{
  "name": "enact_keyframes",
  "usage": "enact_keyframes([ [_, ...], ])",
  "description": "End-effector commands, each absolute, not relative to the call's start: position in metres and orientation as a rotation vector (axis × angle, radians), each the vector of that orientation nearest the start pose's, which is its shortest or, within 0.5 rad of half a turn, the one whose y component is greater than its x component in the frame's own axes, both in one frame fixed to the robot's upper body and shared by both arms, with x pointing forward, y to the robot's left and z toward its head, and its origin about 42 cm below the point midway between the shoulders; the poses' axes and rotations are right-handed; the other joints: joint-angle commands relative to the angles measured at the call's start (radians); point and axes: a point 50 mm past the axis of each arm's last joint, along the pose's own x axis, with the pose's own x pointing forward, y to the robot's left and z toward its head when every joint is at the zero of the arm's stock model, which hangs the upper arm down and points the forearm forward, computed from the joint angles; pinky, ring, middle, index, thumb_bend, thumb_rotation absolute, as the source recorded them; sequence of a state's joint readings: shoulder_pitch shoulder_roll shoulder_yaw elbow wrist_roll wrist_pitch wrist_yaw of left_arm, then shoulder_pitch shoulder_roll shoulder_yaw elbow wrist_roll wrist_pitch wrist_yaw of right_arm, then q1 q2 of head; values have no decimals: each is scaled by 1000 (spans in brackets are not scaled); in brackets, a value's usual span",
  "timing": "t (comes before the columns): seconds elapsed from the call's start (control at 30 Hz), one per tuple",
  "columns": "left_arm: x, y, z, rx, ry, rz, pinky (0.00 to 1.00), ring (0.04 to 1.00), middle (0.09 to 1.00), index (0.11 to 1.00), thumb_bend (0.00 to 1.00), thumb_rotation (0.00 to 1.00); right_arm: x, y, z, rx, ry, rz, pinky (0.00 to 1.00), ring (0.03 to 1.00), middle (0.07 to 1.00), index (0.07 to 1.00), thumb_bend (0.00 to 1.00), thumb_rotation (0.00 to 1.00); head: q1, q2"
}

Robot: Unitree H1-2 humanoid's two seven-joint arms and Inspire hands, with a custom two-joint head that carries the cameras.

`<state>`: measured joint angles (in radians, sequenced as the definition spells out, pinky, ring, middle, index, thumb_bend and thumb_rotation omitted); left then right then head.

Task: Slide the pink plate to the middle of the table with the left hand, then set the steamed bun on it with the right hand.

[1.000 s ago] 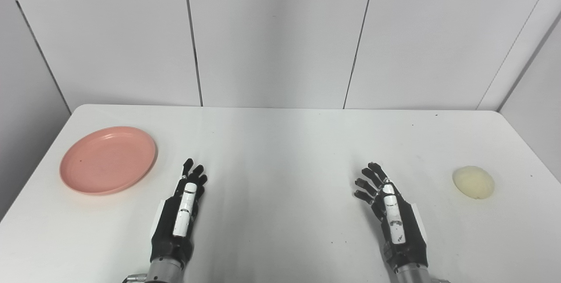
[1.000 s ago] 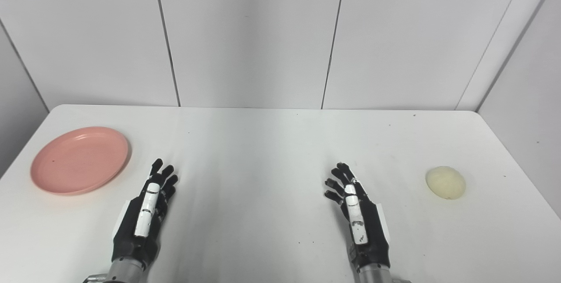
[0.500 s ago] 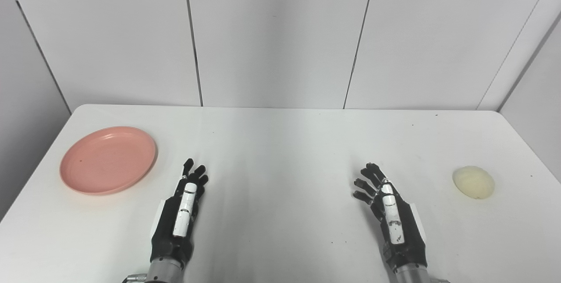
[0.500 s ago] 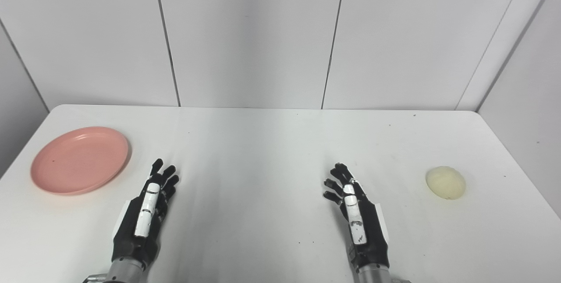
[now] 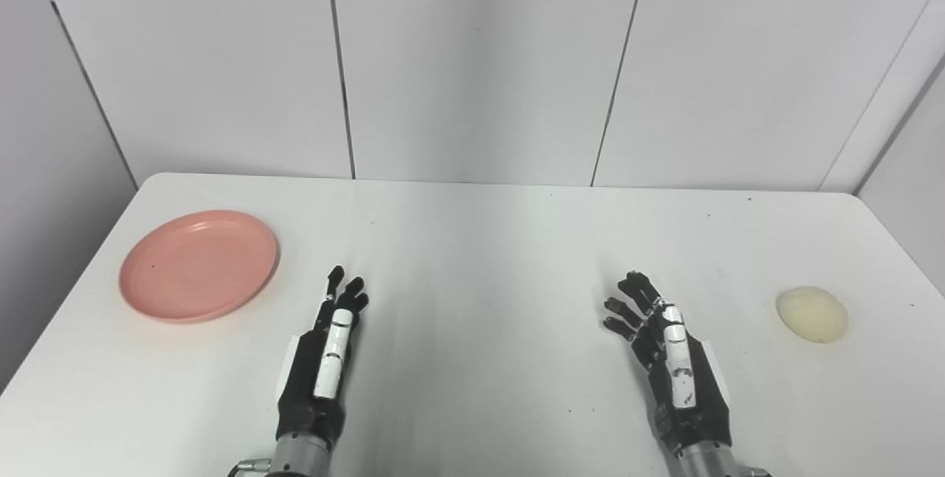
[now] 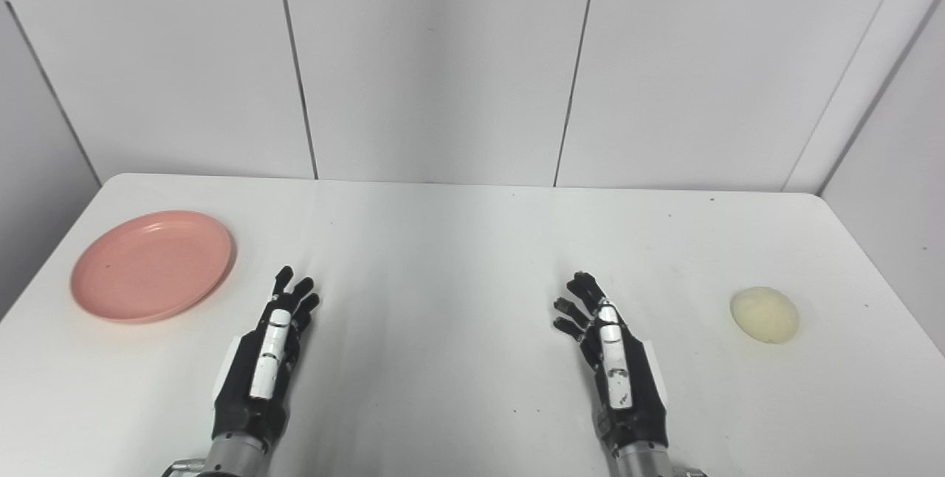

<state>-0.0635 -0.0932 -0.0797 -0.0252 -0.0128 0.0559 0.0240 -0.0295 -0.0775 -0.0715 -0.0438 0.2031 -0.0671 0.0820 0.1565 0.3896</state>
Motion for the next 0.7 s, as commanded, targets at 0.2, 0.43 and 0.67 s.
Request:
enact_keyframes([
  [0.2,308,127,112,-117,-21,-134,1000,952,965,1000,510,905,282,-264,93,114,-117,3,813,834,884,852,541,978,26,-48],
  [0.43,310,125,107,-103,-19,-133,997,954,968,1000,513,908,284,-265,90,114,-113,14,813,828,887,853,563,980,27,-62],
  [0.67,310,126,105,-92,-29,-133,987,953,963,1000,530,903,284,-265,88,120,-114,12,792,810,870,828,584,964,29,-61],
])
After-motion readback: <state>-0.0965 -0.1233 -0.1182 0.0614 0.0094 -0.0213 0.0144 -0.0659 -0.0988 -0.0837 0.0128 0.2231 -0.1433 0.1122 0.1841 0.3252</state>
